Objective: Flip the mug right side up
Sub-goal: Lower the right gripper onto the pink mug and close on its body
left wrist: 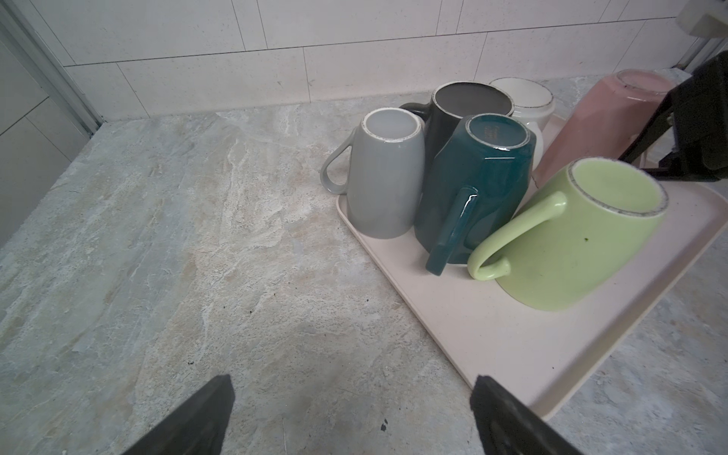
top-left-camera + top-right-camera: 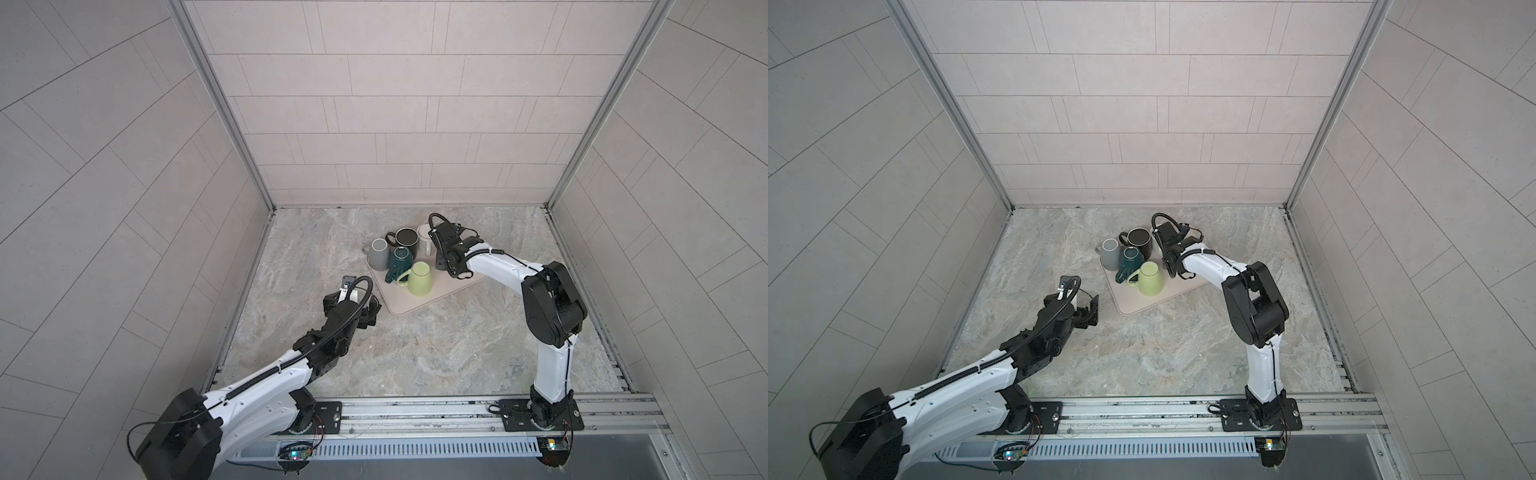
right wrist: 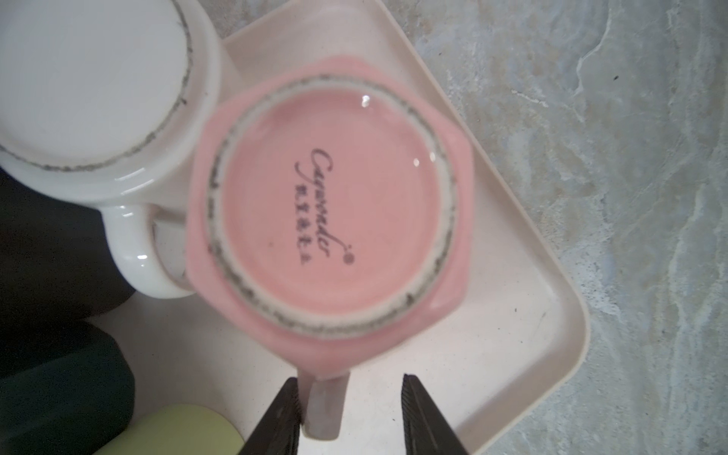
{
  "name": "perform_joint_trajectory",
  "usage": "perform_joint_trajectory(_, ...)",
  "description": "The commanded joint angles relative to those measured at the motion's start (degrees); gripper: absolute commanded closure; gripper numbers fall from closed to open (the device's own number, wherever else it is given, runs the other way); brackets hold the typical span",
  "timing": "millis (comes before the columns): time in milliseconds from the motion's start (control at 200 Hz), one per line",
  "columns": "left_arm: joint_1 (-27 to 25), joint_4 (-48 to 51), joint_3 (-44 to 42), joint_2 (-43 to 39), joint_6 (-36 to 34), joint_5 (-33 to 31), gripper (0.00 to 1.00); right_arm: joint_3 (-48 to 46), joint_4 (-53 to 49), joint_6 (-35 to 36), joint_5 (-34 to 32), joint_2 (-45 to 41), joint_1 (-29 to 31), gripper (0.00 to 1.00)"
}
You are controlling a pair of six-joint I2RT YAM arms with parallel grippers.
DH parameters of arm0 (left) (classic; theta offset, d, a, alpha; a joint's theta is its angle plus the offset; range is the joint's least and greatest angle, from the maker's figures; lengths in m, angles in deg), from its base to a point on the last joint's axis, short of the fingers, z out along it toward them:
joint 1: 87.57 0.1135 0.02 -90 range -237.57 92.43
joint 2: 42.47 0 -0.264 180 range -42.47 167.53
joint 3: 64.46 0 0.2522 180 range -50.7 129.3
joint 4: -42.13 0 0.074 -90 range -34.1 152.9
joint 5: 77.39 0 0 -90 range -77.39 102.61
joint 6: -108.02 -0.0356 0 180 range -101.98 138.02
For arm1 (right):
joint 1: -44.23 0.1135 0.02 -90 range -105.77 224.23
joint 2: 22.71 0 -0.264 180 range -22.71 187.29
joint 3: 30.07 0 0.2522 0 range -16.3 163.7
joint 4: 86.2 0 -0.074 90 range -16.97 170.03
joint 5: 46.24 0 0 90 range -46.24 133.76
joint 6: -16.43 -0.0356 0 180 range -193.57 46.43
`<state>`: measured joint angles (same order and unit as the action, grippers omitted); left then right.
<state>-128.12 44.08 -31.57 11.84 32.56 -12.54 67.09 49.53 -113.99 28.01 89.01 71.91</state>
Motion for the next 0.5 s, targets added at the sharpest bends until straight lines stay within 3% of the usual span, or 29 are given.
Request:
perform_joint_trajectory(0,-0.2,-0.7,-0.2,-0.4,-0.4,-0.8,0.0,-0.5,-1.9,0.3,-1.5,-0.5,-0.9,0.57)
perform_joint_trajectory(495,-0.3,-0.8,-0.1,0.5,-0.4,-0.7,0.0,5.1,-5.6,5.0,5.3,3.3,-3.7,0.62)
